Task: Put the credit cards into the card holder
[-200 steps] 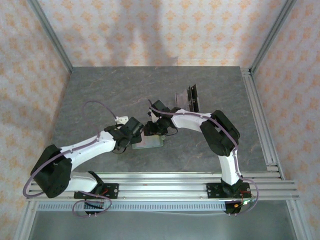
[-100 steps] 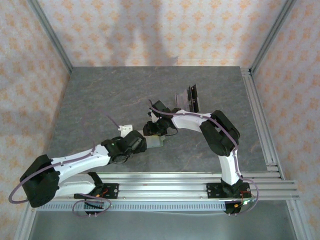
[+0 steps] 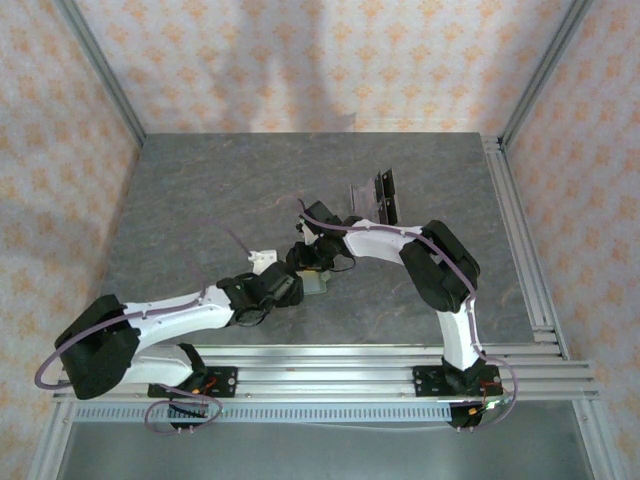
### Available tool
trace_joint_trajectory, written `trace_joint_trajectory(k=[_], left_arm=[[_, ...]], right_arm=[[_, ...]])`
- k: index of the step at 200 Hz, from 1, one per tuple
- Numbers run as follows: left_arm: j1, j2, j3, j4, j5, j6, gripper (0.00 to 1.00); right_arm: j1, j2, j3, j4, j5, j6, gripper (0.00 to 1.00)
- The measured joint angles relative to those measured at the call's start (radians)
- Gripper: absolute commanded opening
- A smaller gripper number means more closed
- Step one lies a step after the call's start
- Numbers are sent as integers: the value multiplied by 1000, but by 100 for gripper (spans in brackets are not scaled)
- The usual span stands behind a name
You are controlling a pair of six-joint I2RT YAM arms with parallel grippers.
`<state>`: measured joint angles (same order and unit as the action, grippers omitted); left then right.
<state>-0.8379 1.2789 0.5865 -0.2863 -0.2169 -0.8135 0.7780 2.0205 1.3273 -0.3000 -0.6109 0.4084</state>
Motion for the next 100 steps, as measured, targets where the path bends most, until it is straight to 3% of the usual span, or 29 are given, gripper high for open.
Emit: trace_joint_trajectory(k=[100], left_arm=[[0,98,34,19,-27,2,100]], right_arm=[[-3,0,-2,4,-6,0,44]])
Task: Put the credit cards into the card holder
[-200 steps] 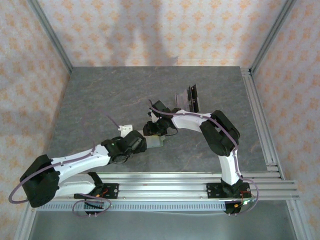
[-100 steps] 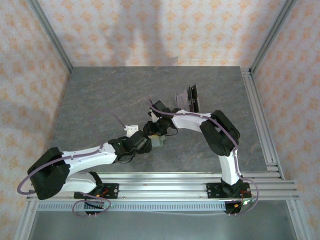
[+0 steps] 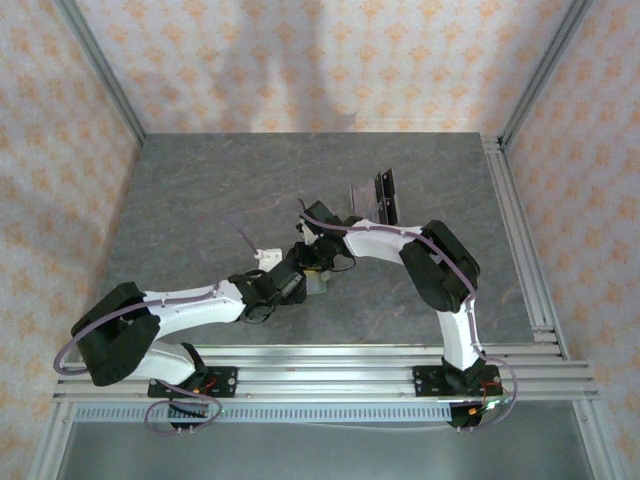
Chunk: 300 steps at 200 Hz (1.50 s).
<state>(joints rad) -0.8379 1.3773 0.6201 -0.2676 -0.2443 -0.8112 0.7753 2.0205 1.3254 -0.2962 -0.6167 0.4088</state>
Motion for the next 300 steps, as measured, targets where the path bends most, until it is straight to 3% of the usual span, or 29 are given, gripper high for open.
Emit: trace_joint_trajectory(k=[115,300], left_arm=[[0,14,0,0,-25,-3,100],[0,15,0,-1,-27,-3,100]], right_arm=[[-24,-183,-150,67,61,103,45],[-24,-118,-194,167,32,168,45]])
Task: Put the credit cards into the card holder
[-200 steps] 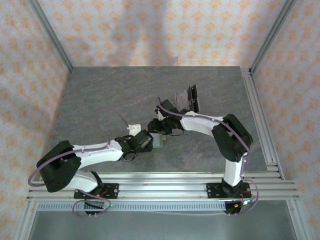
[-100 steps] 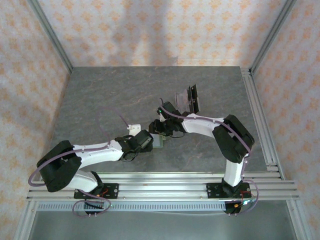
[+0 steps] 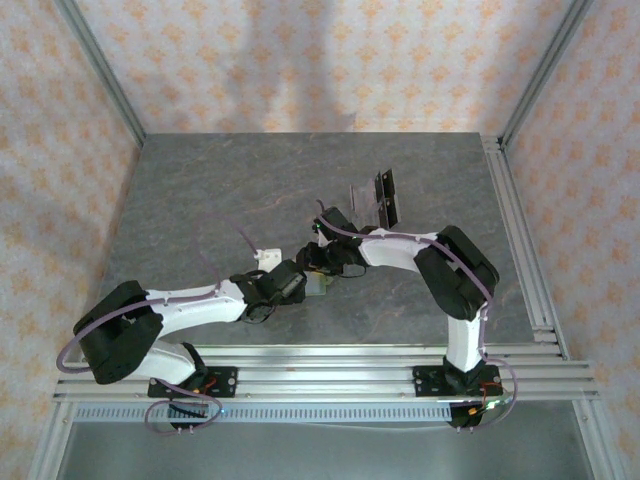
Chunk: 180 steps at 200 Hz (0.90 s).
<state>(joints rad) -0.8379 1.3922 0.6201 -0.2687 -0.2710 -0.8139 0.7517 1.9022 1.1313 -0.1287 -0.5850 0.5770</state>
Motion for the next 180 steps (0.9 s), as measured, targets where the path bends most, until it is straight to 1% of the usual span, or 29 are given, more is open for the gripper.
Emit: trace_joint_trajectory(k=[69,140,180], left_arm=[[0,-24,0,-18,-9,0,100],[0,-261,0,-124,-100,-29,100],[0,-348,-16,-164,-138,-65,100]], right_arm=[[2,16,0,57,-57,37,45],[31,33,63,71,-87,71,45],[63,86,130,69,-89,77,45]])
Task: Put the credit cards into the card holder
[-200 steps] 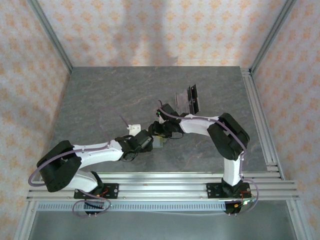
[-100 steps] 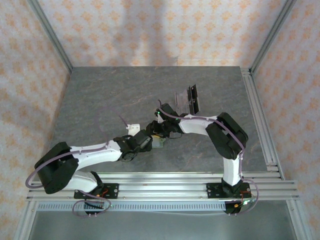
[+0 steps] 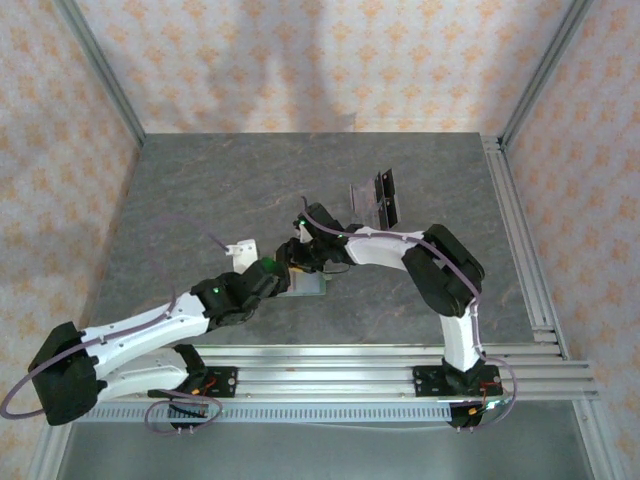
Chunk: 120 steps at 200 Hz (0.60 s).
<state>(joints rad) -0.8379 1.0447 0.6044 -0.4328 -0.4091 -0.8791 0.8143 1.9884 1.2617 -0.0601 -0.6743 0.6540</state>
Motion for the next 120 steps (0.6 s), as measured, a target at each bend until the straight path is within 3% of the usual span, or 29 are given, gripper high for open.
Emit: trace_joint_trajectory(k=[66,120], left_arm=[[0,-17,-30,-15,-2,-14,100],[0,16,-32,-16,2,-10,100]], right_arm=[[12,17,38,-53,37,-13,45],[-59,-113,29,-187,142,-117,45]])
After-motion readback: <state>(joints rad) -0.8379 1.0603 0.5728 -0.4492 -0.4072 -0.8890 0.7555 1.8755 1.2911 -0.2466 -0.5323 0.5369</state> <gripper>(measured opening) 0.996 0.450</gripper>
